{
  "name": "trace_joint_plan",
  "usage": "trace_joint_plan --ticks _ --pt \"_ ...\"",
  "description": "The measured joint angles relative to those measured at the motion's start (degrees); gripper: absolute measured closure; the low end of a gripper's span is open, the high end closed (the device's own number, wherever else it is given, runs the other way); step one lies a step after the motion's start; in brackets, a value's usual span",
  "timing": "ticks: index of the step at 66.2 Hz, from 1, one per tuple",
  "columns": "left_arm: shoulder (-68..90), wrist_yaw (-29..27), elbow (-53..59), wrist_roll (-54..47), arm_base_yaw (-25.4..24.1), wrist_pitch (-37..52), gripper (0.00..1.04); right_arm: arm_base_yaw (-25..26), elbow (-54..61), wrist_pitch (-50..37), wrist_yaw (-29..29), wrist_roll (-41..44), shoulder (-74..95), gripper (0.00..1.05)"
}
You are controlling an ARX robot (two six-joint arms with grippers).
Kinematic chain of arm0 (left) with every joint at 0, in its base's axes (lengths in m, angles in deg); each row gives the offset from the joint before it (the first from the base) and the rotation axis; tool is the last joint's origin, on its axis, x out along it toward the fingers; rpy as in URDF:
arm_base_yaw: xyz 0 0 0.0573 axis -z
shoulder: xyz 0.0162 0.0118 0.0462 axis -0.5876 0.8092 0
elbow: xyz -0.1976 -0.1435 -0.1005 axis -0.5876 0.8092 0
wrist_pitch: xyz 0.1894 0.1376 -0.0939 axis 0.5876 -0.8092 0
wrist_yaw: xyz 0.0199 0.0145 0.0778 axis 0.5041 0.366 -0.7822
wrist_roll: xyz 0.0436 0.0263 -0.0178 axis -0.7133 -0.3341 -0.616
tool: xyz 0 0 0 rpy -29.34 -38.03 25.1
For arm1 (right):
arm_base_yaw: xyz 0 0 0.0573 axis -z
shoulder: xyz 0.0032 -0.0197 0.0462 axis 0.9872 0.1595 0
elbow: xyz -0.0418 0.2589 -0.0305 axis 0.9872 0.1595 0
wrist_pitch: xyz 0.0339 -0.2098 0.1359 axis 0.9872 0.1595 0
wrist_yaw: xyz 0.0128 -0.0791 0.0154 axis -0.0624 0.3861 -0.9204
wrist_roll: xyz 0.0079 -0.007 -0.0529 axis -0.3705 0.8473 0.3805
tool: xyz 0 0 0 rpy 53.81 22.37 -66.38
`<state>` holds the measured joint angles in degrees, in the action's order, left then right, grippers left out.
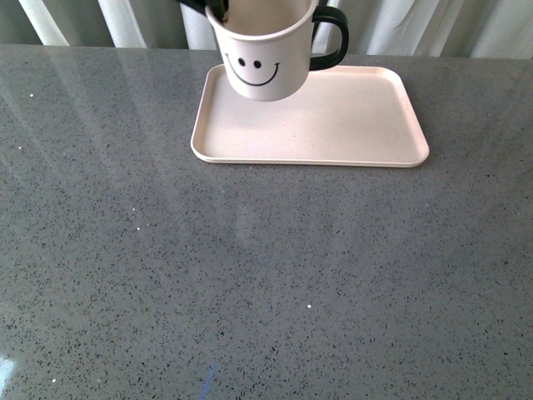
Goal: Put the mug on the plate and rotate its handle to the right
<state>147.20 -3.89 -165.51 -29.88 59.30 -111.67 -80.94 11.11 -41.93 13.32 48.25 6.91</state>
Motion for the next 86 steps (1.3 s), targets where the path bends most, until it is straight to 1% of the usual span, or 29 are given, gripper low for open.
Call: trace_joint_plan --ticks 5,16,28,31,38,50,62,86 --pt "5.5 3.2 -8.8 -4.8 -0.1 -4.4 1.03 0.0 0.0 0.0 0.0 0.0 0.0 0.09" --pt "15.4 5.9 -24.6 -13.2 -0.1 -13.2 1.03 0.0 0.0 0.0 0.0 0.0 0.0 0.09" --pt "22.4 6.2 -36.3 -18.8 0.4 -20.6 1.03 0.0 0.0 0.0 0.0 0.0 0.0 0.09" --pt "25.9 6.3 -42.4 -20.2 0.4 -24.3 1.03 0.0 0.0 0.0 0.0 0.0 0.0 0.09" --pt "30.0 5.7 -47.9 -21.2 0.4 -27.6 1.03 0.0 0.0 0.0 0.0 0.0 0.0 0.09" --pt "34.5 5.2 -53.0 -21.7 0.4 -30.1 1.03 0.0 0.0 0.0 0.0 0.0 0.0 0.09" --pt "36.8 4.8 -56.9 -21.8 0.3 -30.4 1.03 0.0 0.0 0.0 0.0 0.0 0.0 0.09" --pt "39.5 4.3 -57.8 -21.9 0.3 -30.4 1.03 0.0 0.0 0.0 0.0 0.0 0.0 0.09"
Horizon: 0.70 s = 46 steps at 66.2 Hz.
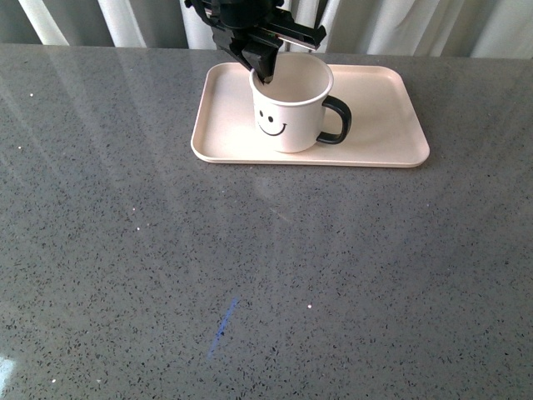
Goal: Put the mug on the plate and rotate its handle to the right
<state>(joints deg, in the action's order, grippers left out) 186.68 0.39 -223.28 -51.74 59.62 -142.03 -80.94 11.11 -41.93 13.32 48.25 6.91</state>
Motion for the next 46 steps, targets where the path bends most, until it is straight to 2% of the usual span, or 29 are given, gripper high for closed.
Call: trace_joint_plan --ticks 18,20,21,35,39,40,41,42,44,46 --pt "0.1 0.3 -0.1 0.0 0.0 0.0 1.02 0.0 0.0 0.0 0.0 0.0 0.0 0.09" --pt "0.1 0.4 -0.1 0.0 0.0 0.0 0.97 0.0 0.0 0.0 0.0 0.0 0.0 0.09" --pt "0.1 0.5 -0.1 0.0 0.0 0.0 0.91 0.0 0.0 0.0 0.0 0.0 0.0 0.09" --pt "0.1 1.3 -0.1 0.3 0.0 0.7 0.65 0.0 0.0 0.0 0.0 0.0 0.0 0.09" --pt "0.1 1.8 -0.1 0.6 0.0 1.2 0.49 0.0 0.0 0.0 0.0 0.0 0.0 0.09" --pt "0.1 1.8 -0.1 0.6 0.0 1.2 0.49 0.0 0.0 0.0 0.0 0.0 0.0 0.09" --pt "0.1 2.0 -0.1 0.7 0.0 1.4 0.43 0.0 0.0 0.0 0.0 0.0 0.0 0.09" --pt "0.1 2.0 -0.1 0.7 0.0 1.4 0.43 0.0 0.0 0.0 0.0 0.0 0.0 0.09" --pt "0.1 2.4 -0.1 0.7 -0.1 1.5 0.36 0.0 0.0 0.0 0.0 0.0 0.0 0.09" --pt "0.1 2.4 -0.1 0.7 -0.1 1.5 0.36 0.0 0.0 0.0 0.0 0.0 0.0 0.09"
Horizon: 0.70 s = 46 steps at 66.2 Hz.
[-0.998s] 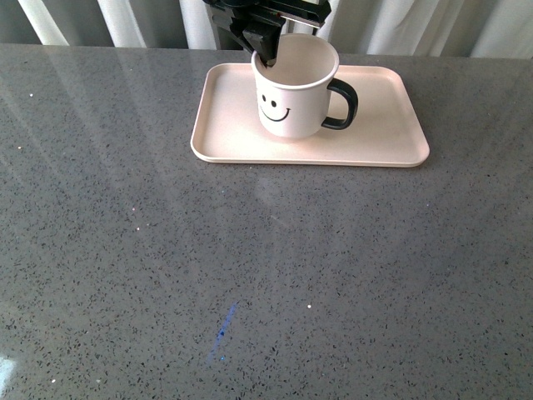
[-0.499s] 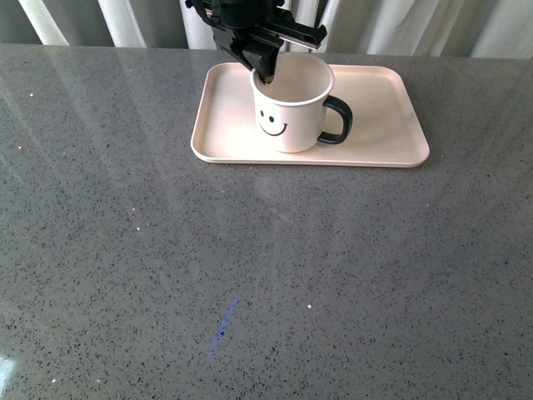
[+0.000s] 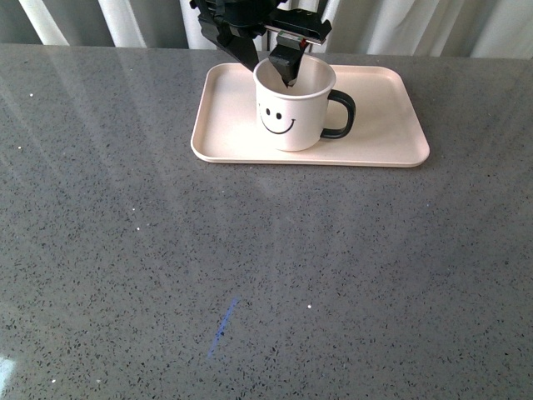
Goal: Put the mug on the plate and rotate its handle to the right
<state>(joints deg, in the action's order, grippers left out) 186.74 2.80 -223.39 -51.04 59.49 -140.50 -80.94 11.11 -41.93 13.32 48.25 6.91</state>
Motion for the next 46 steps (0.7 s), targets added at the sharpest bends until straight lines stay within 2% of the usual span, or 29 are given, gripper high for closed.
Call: trace_joint_plan --ticks 2,7,8,10,15,17,21,22,24,26,28,31,33,36,42,43,46 --pt "-0.1 0.2 0.0 0.0 -0.1 0.0 0.25 0.0 0.0 0.0 0.0 0.0 0.0 0.09" --pt "-0.6 0.9 0.0 0.0 -0.7 0.0 0.11 0.0 0.0 0.0 0.0 0.0 0.0 0.09" --pt "-0.6 0.9 0.0 0.0 -0.7 0.0 0.11 0.0 0.0 0.0 0.0 0.0 0.0 0.09" --pt "-1.3 1.2 0.0 -0.1 -1.2 0.0 0.01 0.0 0.0 0.0 0.0 0.0 0.0 0.09" --pt "-1.9 1.4 0.0 -0.3 -1.6 0.0 0.04 0.0 0.0 0.0 0.0 0.0 0.0 0.09" --pt "-2.8 1.4 0.0 -0.3 -2.2 0.0 0.12 0.0 0.0 0.0 0.0 0.0 0.0 0.09" --pt "-4.2 2.1 0.0 -0.2 -3.1 0.1 0.18 0.0 0.0 0.0 0.0 0.0 0.0 0.09" --pt "-4.2 2.1 0.0 -0.2 -3.1 0.1 0.18 0.0 0.0 0.0 0.0 0.0 0.0 0.09" --pt "-5.7 2.4 0.0 -0.1 -4.0 0.6 0.09 0.0 0.0 0.0 0.0 0.0 0.0 0.09" --pt "-5.7 2.4 0.0 -0.1 -4.0 0.6 0.09 0.0 0.0 0.0 0.0 0.0 0.0 0.09" --pt "-6.8 2.9 0.0 0.3 -4.8 1.0 0.01 0.0 0.0 0.0 0.0 0.0 0.0 0.09" --pt "-9.0 4.0 1.9 1.6 -5.8 3.5 0.06 0.0 0.0 0.0 0.0 0.0 0.0 0.09" --pt "-11.8 5.0 5.9 2.8 -6.5 7.3 0.11 0.0 0.0 0.0 0.0 0.0 0.0 0.09" --pt "-16.4 5.3 12.5 4.4 -7.5 13.1 0.1 0.0 0.0 0.0 0.0 0.0 0.0 0.09" --pt "-34.0 6.4 36.4 10.1 -10.8 34.4 0.1 0.0 0.0 0.0 0.0 0.0 0.0 0.09" --pt "-37.0 3.8 40.9 10.7 -10.9 39.7 0.12 0.0 0.0 0.0 0.0 0.0 0.0 0.09" --pt "-46.0 -9.8 55.5 12.3 -11.3 57.9 0.22 0.0 0.0 0.0 -0.1 0.0 0.0 0.09"
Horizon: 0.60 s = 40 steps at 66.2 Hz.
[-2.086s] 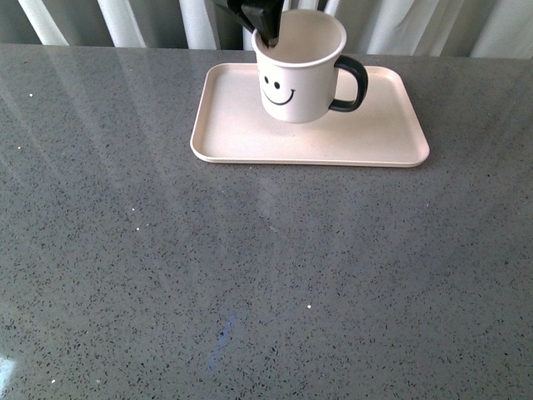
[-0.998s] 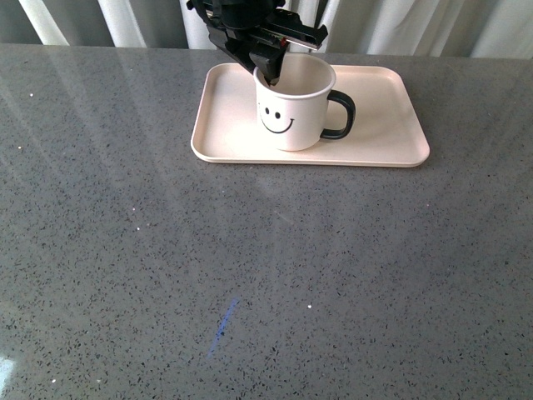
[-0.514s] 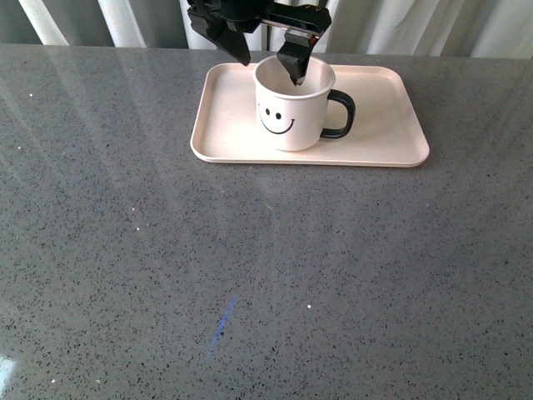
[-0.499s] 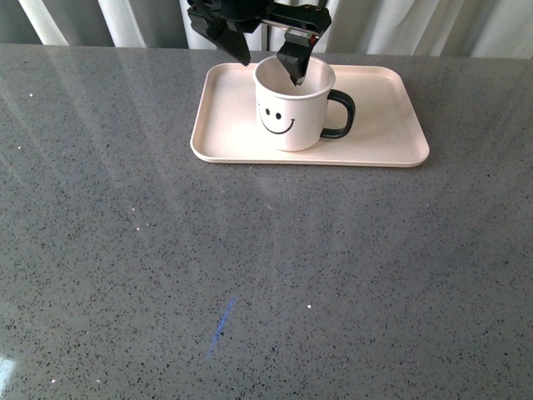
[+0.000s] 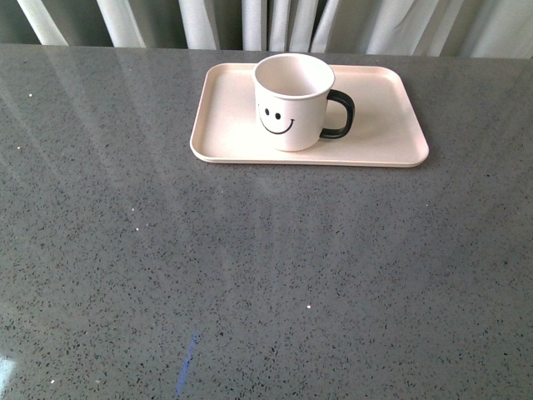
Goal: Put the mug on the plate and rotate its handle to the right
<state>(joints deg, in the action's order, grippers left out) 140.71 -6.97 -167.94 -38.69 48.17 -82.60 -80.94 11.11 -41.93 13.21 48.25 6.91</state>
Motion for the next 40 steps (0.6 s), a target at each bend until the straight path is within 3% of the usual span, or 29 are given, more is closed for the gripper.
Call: trace_joint_plan --ticks 6,14,30,40 --pt "-11.4 -10.9 21.8 1.2 -1.2 27.0 0.38 0.0 0.0 0.0 0.1 0.0 0.0 0.09" --pt "-20.3 -10.9 42.9 2.1 -3.0 45.4 0.58 0.0 0.0 0.0 0.1 0.0 0.0 0.09" --pt "-31.1 -7.8 72.4 2.5 -5.7 57.5 1.03 0.0 0.0 0.0 0.1 0.0 0.0 0.09" --pt "-39.8 -6.2 83.8 2.5 -7.3 60.9 1.03 0.0 0.0 0.0 0.1 0.0 0.0 0.09"
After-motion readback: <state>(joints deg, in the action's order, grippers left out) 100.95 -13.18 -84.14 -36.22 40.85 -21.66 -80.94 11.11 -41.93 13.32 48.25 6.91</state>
